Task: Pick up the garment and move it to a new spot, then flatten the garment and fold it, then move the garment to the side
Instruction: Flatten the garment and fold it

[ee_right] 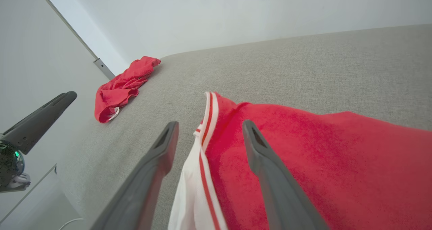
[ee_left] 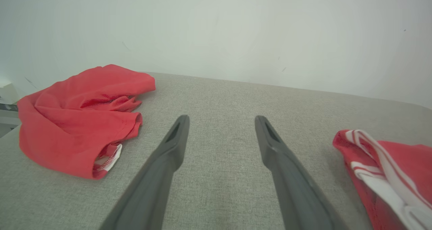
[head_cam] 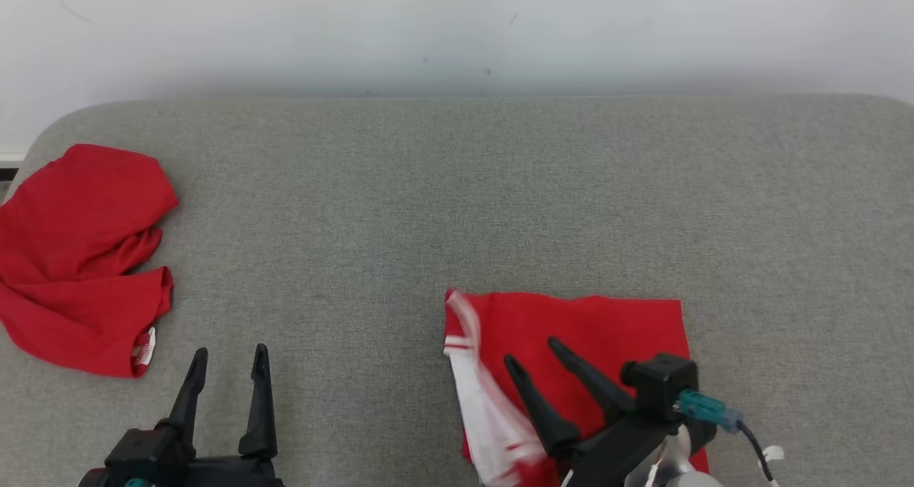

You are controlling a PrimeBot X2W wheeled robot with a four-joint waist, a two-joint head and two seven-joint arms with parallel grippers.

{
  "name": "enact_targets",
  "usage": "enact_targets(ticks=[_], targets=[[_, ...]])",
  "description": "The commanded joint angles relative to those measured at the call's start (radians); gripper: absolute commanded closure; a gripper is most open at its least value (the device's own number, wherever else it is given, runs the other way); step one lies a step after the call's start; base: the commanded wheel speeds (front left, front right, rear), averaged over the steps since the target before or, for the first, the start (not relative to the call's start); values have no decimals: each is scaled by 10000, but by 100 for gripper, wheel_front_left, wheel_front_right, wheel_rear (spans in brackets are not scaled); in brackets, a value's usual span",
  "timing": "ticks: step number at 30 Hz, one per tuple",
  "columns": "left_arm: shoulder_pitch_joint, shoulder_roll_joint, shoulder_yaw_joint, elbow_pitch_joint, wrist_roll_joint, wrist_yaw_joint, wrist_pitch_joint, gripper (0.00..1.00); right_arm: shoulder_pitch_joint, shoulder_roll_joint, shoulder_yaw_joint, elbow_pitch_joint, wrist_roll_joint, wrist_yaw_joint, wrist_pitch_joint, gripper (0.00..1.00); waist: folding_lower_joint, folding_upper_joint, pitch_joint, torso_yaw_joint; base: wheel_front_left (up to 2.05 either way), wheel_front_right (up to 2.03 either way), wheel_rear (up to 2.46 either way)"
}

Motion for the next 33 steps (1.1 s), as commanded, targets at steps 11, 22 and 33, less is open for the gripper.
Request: enact_targets(ticks=[11, 22, 33], targets=[[59, 10, 111, -29, 123, 15, -7, 0, -145, -687, -1755, -113, -169, -24, -1405, 0, 0, -1, -162, -492, 0, 0, 0], [257, 7, 212, -129, 280, -52, -7, 0, 945, -769, -3640, -330, -851, -24, -2455, 0, 0, -1, -640, -925, 0, 0, 0], [635, 7, 273, -281, 367, 21, -7, 0, 2123, -582, -3745, -490, -1362, -24, -2800, 0, 0, -1, -1134, -1137, 0, 0, 0]])
